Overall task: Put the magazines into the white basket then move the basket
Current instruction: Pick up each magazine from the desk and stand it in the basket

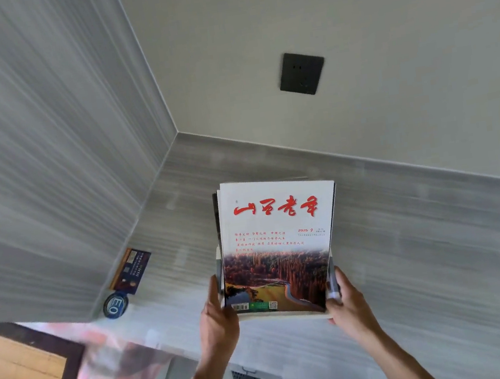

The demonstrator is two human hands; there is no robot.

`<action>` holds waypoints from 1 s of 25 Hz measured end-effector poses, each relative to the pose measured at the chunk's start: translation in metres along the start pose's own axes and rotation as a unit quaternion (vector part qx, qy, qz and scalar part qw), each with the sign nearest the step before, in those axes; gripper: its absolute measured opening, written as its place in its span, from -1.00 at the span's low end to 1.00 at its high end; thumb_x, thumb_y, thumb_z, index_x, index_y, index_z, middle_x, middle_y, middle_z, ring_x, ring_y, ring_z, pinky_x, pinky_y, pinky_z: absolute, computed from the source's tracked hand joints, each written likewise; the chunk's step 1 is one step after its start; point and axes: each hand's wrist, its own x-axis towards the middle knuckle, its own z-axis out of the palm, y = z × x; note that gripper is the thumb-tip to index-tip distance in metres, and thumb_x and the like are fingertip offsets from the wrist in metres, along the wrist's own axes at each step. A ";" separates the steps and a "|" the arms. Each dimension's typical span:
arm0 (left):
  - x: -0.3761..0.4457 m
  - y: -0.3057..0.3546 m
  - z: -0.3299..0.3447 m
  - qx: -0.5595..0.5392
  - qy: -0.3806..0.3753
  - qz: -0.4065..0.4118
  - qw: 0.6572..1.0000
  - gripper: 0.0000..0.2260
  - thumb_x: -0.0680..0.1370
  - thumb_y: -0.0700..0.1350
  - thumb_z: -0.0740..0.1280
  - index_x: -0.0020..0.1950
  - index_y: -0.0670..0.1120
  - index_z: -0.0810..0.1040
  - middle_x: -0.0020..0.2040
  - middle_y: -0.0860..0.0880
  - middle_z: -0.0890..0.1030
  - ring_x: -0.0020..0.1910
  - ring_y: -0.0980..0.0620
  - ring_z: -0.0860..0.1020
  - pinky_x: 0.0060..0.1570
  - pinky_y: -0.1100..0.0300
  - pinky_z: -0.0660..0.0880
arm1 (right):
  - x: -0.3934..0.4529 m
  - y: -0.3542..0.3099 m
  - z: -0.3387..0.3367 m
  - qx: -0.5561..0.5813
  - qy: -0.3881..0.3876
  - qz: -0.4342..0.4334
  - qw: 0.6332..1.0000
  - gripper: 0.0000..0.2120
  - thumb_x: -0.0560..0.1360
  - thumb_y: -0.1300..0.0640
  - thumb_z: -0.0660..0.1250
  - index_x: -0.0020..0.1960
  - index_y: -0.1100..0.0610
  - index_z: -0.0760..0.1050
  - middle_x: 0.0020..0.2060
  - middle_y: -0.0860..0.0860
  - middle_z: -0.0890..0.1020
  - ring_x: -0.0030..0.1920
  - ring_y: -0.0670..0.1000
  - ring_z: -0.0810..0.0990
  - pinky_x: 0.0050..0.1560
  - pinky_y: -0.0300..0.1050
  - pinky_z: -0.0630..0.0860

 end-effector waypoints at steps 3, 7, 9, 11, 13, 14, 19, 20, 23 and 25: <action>-0.011 0.008 -0.010 -0.012 -0.028 -0.046 0.998 -0.36 0.46 -0.39 0.28 0.52 -0.06 0.27 0.31 -0.24 0.56 -0.28 -0.06 0.65 -0.34 0.13 0.64 | -0.018 -0.001 -0.013 -0.034 -0.004 -0.018 0.999 -0.28 0.42 0.12 0.35 0.52 -0.10 0.17 0.28 0.01 0.57 0.14 0.10 0.60 0.16 0.02 0.55; 0.029 0.057 -0.047 -0.046 -0.106 -0.028 0.993 -0.11 0.35 -0.26 0.54 0.57 -0.02 0.14 0.47 -0.09 0.35 0.41 -0.13 0.35 0.30 0.04 0.39 | -0.002 -0.055 -0.049 0.099 -0.018 -0.102 0.990 -0.05 0.26 -0.02 0.60 0.52 -0.08 0.16 0.41 -0.21 0.36 0.39 -0.11 0.35 0.42 -0.08 0.26; 0.052 0.089 -0.057 -0.145 -0.139 0.021 0.979 -0.13 0.31 -0.33 0.57 0.50 0.02 0.24 0.35 -0.02 0.50 0.28 -0.04 0.50 0.12 0.22 0.52 | 0.014 -0.091 -0.057 0.185 -0.038 -0.135 0.973 -0.15 0.23 0.09 0.63 0.42 -0.06 0.31 0.27 -0.12 0.58 0.24 -0.08 0.55 0.28 -0.07 0.42; 0.075 0.106 -0.055 -0.250 -0.173 0.031 0.952 -0.22 0.27 -0.42 0.56 0.38 -0.02 0.35 0.18 -0.09 0.63 0.12 -0.05 0.63 -0.12 0.21 0.62 | 0.031 -0.117 -0.061 0.268 -0.060 -0.139 0.951 -0.25 0.21 0.21 0.63 0.33 0.08 0.40 0.11 0.04 0.69 0.13 0.07 0.66 0.15 0.01 0.55; 0.092 0.105 -0.049 -0.302 -0.186 0.009 0.935 -0.31 0.26 -0.40 0.57 0.32 -0.09 0.43 0.12 -0.13 0.67 0.11 -0.14 0.65 -0.12 0.11 0.63 | 0.038 -0.128 -0.060 0.314 -0.090 -0.130 0.936 -0.24 0.13 0.14 0.66 0.27 0.17 0.47 0.07 0.12 0.70 0.11 0.16 0.67 0.08 0.03 0.59; 0.094 0.103 -0.047 -0.305 -0.194 0.001 0.933 -0.34 0.25 -0.35 0.59 0.29 -0.09 0.47 0.10 -0.11 0.69 0.11 -0.15 0.65 -0.10 0.10 0.63 | 0.038 -0.129 -0.058 0.319 -0.105 -0.127 0.933 -0.21 0.07 0.07 0.69 0.25 0.19 0.51 0.06 0.14 0.70 0.11 0.17 0.67 0.05 0.02 0.59; 0.076 0.093 -0.037 -0.327 -0.157 0.046 0.931 -0.42 0.31 -0.34 0.57 0.26 -0.12 0.45 0.06 -0.12 0.69 0.06 -0.10 0.67 -0.09 0.11 0.63 | 0.024 -0.123 -0.053 0.315 -0.089 -0.130 0.936 -0.34 0.05 0.07 0.67 0.12 0.18 0.62 0.02 0.16 0.72 0.09 0.21 0.67 0.09 0.06 0.58; 0.071 0.091 -0.038 -0.339 -0.149 0.062 0.927 -0.44 0.33 -0.37 0.55 0.26 -0.17 0.43 0.06 -0.16 0.68 0.06 -0.13 0.67 -0.10 0.10 0.63 | 0.018 -0.122 -0.054 0.317 -0.083 -0.142 0.934 -0.33 0.03 0.05 0.68 0.10 0.19 0.62 0.01 0.16 0.72 0.07 0.20 0.68 0.05 0.05 0.59; 0.055 0.081 -0.043 -0.369 -0.152 0.119 0.909 -0.39 0.31 -0.39 0.55 0.29 -0.29 0.38 0.12 -0.30 0.63 0.11 -0.27 0.63 -0.03 -0.06 0.62 | -0.008 -0.116 -0.058 0.329 -0.062 -0.200 0.921 -0.55 0.15 0.24 0.63 0.02 0.18 0.63 -0.06 0.13 0.74 -0.03 0.11 0.71 -0.09 -0.12 0.61; 0.046 0.076 -0.050 -0.381 -0.153 0.149 0.900 -0.32 0.28 -0.40 0.55 0.33 -0.30 0.32 0.17 -0.34 0.58 0.16 -0.28 0.60 0.09 -0.10 0.59 | -0.028 -0.114 -0.060 0.330 -0.061 -0.229 0.913 -0.57 0.22 0.43 0.53 0.05 0.20 0.60 -0.09 0.08 0.74 -0.07 0.03 0.72 -0.13 -0.19 0.61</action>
